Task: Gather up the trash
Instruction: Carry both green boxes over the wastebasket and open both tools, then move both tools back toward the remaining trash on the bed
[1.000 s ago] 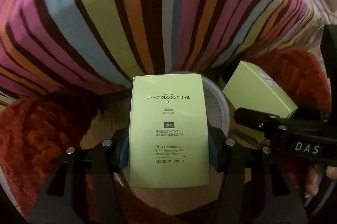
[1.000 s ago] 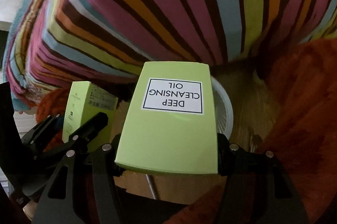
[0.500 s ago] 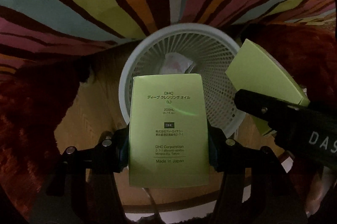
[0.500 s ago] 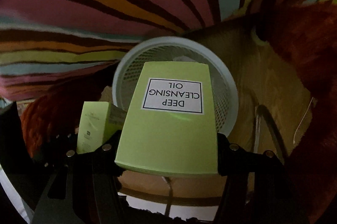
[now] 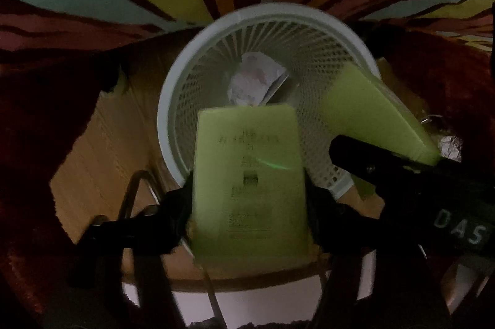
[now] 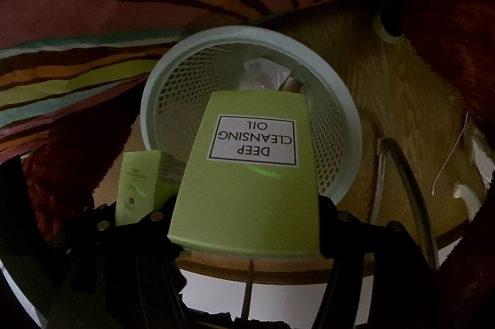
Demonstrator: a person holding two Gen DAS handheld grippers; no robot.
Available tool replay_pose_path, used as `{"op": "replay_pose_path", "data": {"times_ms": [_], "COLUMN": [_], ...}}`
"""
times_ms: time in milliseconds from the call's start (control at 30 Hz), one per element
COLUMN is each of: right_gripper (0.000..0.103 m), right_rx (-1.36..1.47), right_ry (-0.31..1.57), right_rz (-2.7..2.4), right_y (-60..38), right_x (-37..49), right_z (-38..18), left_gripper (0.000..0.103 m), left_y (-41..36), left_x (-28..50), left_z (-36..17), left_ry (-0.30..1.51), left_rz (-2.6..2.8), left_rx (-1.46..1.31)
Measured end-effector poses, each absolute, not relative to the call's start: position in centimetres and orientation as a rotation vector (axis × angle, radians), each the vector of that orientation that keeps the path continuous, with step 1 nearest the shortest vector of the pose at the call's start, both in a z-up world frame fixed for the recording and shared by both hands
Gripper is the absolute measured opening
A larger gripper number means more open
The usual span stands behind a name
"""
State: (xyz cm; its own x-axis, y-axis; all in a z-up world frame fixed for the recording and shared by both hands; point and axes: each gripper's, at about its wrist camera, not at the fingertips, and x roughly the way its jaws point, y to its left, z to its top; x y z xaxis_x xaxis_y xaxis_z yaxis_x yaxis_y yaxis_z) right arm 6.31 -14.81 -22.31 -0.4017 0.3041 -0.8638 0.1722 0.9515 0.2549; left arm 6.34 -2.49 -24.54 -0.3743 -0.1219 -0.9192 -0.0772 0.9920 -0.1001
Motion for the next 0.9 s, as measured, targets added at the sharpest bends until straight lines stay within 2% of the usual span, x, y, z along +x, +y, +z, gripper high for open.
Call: {"op": "replay_pose_path", "data": {"times_ms": [33,100,167,633,900], "right_gripper": [0.074,0.083,0.084,0.085,0.085], "right_rx": [0.334,0.314,0.343,0.320,0.184], "right_ry": [1.996,1.980,1.972,1.877,1.645], "right_rz": [0.140,0.101,0.087,0.075,0.140], "right_y": [-15.2,-15.5,-15.7,-15.8,-15.0], "right_x": [6.3,6.4,6.4,6.1,5.7], "right_z": [-22.4,-22.4,-22.4,-19.8,-14.2], "left_gripper": [0.083,0.086,0.088,0.088,0.091], "left_y": [-2.3,-2.2,-2.1,-2.0,-0.8], "left_x": [6.3,6.5,6.6,5.7,5.5], "left_z": [-24.6,-24.7,-24.7,-23.1,-17.9], "left_ry": [1.961,1.962,1.957,1.876,1.669], "left_rz": [-0.042,-0.033,-0.029,-0.032,-0.011], "left_rx": [-0.140,-0.146,-0.152,-0.167,-0.205]}}
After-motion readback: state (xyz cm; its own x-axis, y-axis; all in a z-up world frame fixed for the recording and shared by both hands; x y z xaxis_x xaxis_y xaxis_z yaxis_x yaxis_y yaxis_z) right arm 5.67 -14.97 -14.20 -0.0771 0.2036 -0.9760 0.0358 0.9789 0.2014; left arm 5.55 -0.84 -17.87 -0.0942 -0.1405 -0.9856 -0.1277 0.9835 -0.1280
